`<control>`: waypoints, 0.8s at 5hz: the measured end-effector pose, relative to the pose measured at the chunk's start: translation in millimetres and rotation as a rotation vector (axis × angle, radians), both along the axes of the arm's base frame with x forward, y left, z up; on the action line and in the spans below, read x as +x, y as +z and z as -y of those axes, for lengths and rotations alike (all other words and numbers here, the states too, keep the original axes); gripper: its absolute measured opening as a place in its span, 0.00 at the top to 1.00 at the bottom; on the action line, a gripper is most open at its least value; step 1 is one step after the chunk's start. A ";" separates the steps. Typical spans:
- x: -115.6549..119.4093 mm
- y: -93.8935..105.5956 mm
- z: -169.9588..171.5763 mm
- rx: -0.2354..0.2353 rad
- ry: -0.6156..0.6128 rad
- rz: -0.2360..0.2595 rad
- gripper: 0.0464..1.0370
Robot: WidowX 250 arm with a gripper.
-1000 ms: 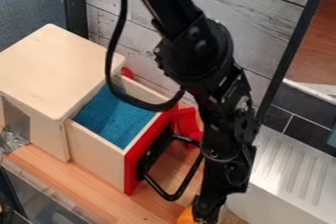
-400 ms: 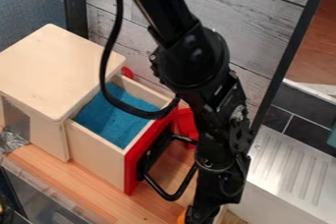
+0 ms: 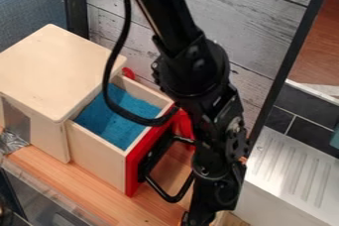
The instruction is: Move somehing in the drawer
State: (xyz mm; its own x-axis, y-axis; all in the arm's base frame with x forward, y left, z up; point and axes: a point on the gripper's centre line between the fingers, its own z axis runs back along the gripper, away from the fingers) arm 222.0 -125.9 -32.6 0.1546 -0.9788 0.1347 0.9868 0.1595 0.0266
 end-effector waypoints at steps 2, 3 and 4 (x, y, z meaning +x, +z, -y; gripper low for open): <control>-2.7 -5.3 -7.1 -0.015 0.085 0.056 0.15; -4.7 -4.3 -7.1 -0.023 0.098 0.060 0.15; -7.3 7.9 -4.4 -0.041 0.093 0.058 0.15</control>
State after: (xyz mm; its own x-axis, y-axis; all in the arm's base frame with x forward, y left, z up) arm 214.7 -121.6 -24.7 0.2351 -0.9541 0.1855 0.9647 0.2523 0.0752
